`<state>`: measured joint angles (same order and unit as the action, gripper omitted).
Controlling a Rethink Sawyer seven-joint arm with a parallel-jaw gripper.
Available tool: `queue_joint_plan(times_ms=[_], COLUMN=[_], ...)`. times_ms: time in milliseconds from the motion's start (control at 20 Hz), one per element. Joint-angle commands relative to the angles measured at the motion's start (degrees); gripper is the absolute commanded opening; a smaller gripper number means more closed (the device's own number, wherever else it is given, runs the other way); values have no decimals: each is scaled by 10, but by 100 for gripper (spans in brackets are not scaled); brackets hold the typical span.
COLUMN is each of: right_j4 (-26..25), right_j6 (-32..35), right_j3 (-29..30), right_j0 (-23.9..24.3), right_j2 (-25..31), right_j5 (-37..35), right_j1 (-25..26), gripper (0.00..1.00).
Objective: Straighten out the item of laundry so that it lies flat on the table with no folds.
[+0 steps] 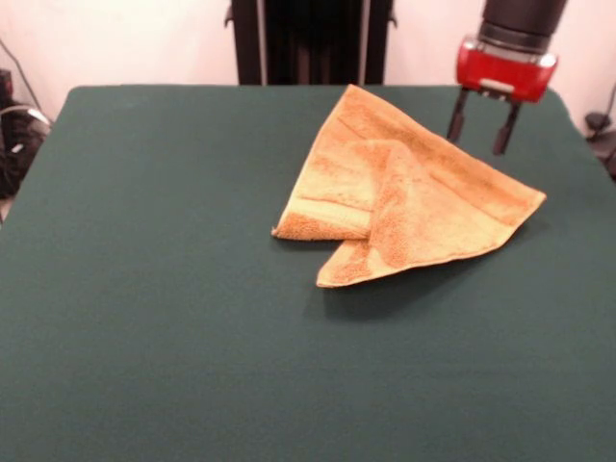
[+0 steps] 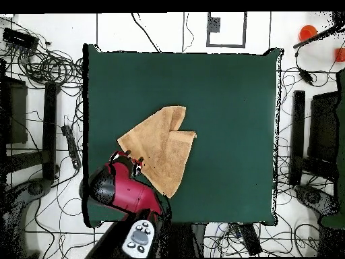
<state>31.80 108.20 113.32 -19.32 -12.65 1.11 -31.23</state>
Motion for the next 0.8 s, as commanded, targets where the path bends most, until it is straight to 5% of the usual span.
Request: queue_joint_plan(times_ms=[50,800], right_j4=[-20,-51], right_j6=[78,70], right_j3=[-36,-70], right_j0=[17,51], right_j2=[72,84], right_j5=[-35,-58], right_j1=[1,9], gripper=[100,100])
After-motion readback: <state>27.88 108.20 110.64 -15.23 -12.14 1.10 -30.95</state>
